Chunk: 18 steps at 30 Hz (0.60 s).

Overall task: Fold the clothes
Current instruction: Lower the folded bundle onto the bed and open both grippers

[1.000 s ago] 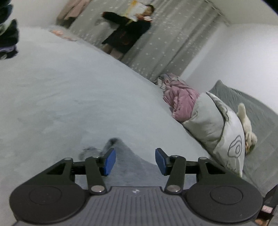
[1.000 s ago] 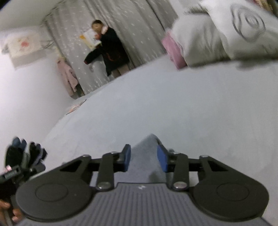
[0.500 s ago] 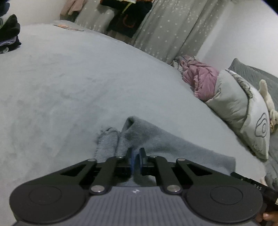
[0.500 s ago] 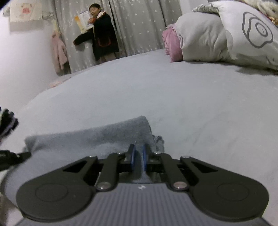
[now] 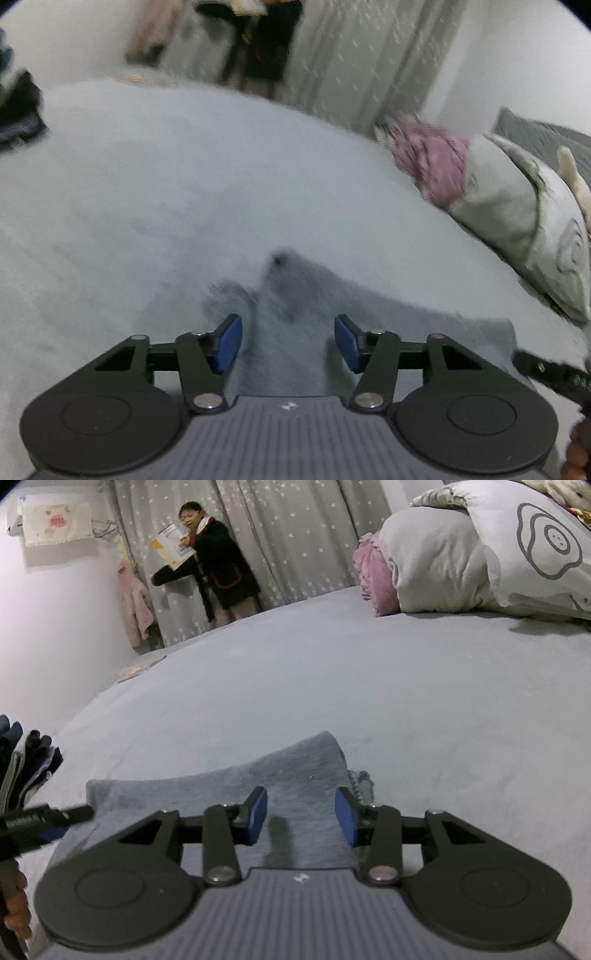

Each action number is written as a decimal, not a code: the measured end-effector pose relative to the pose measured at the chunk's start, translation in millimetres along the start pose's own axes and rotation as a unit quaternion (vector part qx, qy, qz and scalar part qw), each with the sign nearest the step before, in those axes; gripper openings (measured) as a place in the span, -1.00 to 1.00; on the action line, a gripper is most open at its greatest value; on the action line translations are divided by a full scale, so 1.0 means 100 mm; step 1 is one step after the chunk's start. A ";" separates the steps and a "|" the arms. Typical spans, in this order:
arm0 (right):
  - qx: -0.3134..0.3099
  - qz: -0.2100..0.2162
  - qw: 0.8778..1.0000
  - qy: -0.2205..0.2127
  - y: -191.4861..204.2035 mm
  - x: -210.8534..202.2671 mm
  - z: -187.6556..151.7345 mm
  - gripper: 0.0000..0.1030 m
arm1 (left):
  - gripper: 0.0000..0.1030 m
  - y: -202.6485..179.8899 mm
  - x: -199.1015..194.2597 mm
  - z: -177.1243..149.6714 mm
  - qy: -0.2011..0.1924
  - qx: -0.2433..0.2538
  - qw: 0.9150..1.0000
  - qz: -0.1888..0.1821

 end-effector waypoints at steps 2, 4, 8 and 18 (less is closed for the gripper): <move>0.001 0.001 1.000 0.002 0.00 0.01 -0.02 -0.14 | -0.13 0.04 0.00 0.00 -0.010 -0.030 0.999 -0.024; -0.003 0.002 1.000 0.002 0.01 0.01 -0.03 -0.14 | -0.32 0.11 -0.01 0.03 -0.009 -0.090 0.994 -0.054; 0.001 0.003 1.000 0.000 0.01 -0.01 0.01 -0.03 | -0.21 0.28 -0.11 0.13 -0.012 -0.105 0.994 0.003; -0.061 -0.004 0.998 -0.035 0.26 -0.10 0.11 0.03 | 0.02 -0.46 -0.44 0.26 -0.101 0.087 0.990 -0.042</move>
Point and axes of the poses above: each gripper's, at about its wrist camera, not at the fingertips, and x roughly the way its jaws point, y to its left, z to its top, the point moved 9 cm from there along x, roughly the way its jaws point, and after that the axes turned 11 degrees about -y, right-handed, at the moved point
